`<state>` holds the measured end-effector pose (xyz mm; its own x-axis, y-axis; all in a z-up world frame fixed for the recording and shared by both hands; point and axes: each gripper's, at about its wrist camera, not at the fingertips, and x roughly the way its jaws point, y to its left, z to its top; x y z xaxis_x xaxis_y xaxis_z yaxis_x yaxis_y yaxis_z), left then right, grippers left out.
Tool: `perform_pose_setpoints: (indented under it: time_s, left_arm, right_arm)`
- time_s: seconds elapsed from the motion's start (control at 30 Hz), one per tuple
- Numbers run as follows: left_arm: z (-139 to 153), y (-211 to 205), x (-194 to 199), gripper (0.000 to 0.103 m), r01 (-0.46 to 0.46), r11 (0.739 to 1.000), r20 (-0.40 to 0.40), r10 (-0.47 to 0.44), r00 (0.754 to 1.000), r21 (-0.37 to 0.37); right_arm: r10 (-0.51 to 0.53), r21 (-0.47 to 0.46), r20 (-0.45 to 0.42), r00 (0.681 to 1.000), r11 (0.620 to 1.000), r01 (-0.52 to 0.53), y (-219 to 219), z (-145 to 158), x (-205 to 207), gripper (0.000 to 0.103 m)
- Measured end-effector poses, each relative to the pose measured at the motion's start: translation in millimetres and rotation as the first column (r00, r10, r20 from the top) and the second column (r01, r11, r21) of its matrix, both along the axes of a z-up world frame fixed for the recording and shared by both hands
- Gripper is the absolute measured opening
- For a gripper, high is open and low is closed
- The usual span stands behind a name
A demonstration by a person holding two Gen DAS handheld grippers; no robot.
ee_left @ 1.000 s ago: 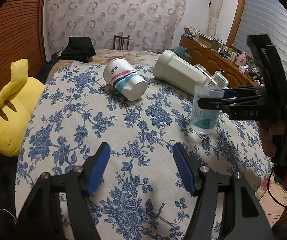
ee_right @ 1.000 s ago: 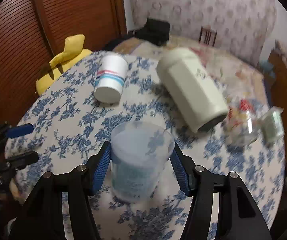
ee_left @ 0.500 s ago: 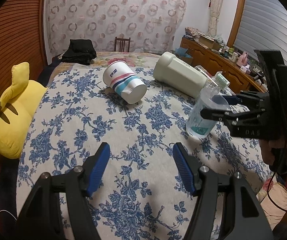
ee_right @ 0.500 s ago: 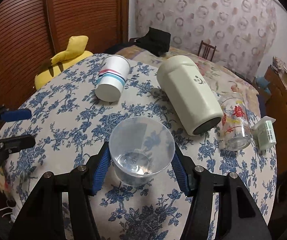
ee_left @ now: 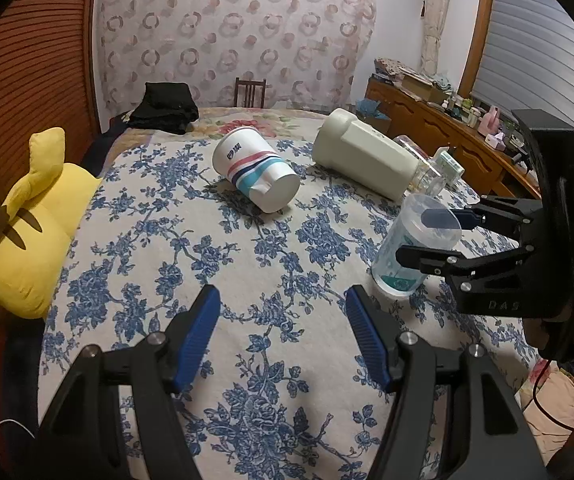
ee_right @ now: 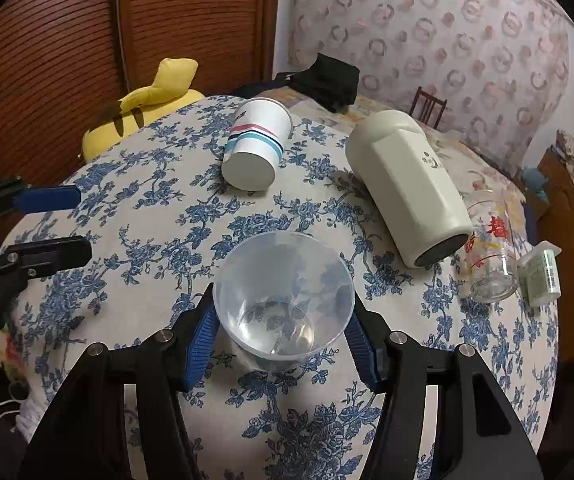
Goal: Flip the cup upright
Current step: 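Rotate the clear cup upright with the right gripper and lower it onto the cover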
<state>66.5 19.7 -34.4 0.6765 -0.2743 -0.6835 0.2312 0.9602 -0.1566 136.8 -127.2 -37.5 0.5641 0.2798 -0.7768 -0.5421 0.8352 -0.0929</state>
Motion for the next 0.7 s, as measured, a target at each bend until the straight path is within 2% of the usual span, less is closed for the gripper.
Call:
perform_pose_setpoints:
  time_s: [0.07,0.17,0.47,0.7]
  left_arm:
    - [0,0,0,0.065,0.0,1.0,0.001,0.0,1.0,0.0]
    - [2,0,-1,0.065,-0.001,1.0,0.007,0.001,1.0,0.002]
    - [11,-2,-4,0.065,-0.017,1.0,0.054,0.018,0.998,-0.009]
    - [22,-17,-8,0.065,-0.045,0.999,0.112,0.043,0.993,0.011]
  right_arm:
    - [0.006,0.021,-0.013,1.0,1.0,-0.006,-1,1,-1,0.069]
    - [0.003,0.035,-0.026,1.0,0.999,-0.002,-3,1,-1,0.073]
    - [-0.025,0.127,-0.002,1.0,0.992,0.025,-23,20,-15,0.077]
    - [-0.146,0.209,0.077,0.986,0.97,0.128,-61,36,-41,0.077]
